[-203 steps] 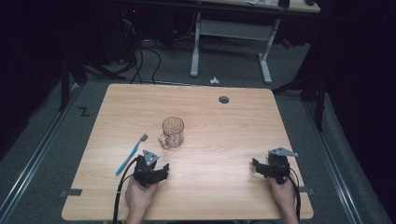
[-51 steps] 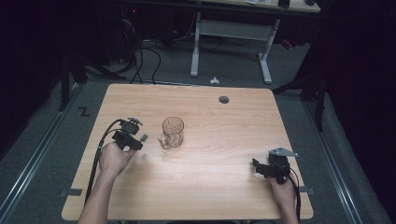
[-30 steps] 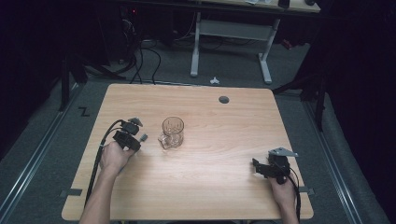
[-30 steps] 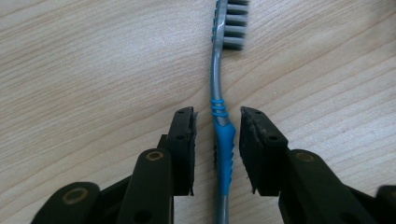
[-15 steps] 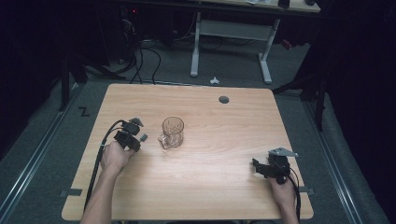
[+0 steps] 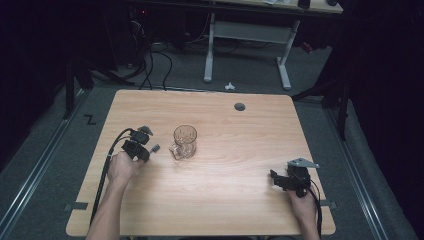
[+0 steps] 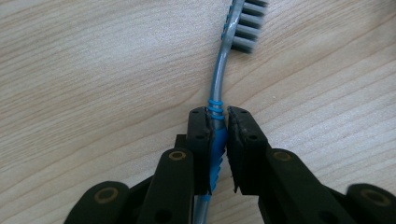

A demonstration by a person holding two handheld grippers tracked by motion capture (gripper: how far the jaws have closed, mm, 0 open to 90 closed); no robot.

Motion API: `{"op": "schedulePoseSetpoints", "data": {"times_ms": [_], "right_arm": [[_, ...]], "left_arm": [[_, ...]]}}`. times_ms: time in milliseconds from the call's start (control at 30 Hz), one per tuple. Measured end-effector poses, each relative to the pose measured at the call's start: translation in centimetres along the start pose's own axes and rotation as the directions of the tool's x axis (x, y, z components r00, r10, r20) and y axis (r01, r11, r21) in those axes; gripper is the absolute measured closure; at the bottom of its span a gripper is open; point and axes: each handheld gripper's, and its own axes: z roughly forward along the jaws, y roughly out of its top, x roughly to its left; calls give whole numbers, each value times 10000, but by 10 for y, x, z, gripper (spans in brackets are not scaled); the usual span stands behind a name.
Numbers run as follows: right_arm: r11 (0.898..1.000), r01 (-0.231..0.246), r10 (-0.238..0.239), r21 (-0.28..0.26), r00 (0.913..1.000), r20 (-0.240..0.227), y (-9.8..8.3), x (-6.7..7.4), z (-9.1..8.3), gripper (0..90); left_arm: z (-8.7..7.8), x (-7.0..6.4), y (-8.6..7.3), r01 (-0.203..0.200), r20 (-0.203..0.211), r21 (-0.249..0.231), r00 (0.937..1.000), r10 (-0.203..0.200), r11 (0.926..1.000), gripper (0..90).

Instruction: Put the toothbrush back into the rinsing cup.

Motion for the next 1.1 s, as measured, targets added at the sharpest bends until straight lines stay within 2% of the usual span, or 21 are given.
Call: {"op": "schedulePoseSetpoints", "data": {"times_ms": [167, 267, 533, 733, 833, 1100], "right_arm": [[10000, -2, 2, -1, 10000, 2, 0, 0, 0, 242], [10000, 0, 0, -4, 10000, 0, 0, 0, 0, 242], [10000, 1, -1, -1, 10000, -1, 0, 0, 0, 242], [10000, -1, 1, -3, 10000, 0, 0, 0, 0, 242], [10000, 11, -11, -6, 10000, -3, 0, 0, 0, 242], [10000, 11, -11, -19, 10000, 3, 0, 0, 0, 242]], "left_arm": [[-1, -1, 0, -29, -61, -118, 10000, 28, 9999, 795], [-6, -1, -1, 112, 155, -473, 9998, -105, 9988, 795], [-18, 0, -4, 287, 346, -1043, 9991, -252, 9941, 796], [-32, -3, -9, 250, 444, -1702, 9989, -177, 9851, 797], [-36, -4, -10, 247, 512, -1855, 9986, -155, 9823, 797], [-49, -8, -15, 340, 746, -2552, 9971, -154, 9663, 797]]}}
